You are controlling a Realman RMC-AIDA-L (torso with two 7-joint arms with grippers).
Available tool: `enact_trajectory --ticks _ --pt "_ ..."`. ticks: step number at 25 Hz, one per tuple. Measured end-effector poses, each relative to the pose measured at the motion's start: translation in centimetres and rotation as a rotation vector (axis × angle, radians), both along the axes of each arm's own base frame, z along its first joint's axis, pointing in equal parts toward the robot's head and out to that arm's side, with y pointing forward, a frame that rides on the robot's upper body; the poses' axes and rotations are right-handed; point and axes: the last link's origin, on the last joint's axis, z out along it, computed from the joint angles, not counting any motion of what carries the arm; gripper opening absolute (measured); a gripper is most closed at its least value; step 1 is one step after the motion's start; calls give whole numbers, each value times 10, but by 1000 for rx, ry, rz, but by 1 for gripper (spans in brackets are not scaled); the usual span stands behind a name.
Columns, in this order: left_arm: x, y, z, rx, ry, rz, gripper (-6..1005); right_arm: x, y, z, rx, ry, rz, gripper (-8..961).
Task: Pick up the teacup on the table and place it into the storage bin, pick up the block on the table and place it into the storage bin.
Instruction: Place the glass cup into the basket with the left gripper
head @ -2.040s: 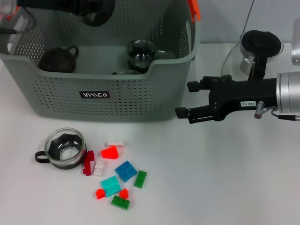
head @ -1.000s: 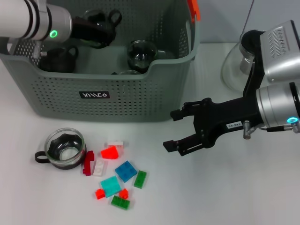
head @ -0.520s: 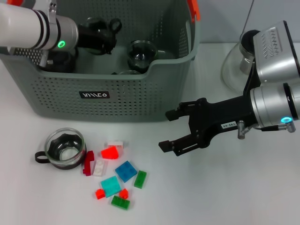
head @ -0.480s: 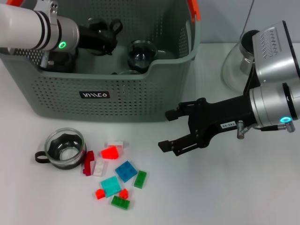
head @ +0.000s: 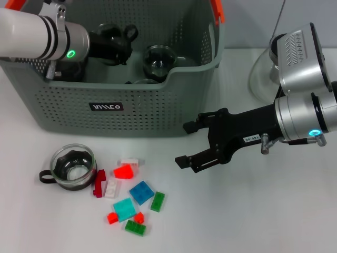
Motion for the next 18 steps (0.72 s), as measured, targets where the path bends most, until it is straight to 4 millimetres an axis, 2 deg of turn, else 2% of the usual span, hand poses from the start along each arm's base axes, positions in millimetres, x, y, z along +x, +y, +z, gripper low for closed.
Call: enact_trajectory --ticks 12,18 --pt "7 0 -2 -9 -2 -19 162 -1 2 0 9 -1 0 946" --pt "11 1 -3 -17 8 -35 343 -1 2 1 13 1 -1 946"
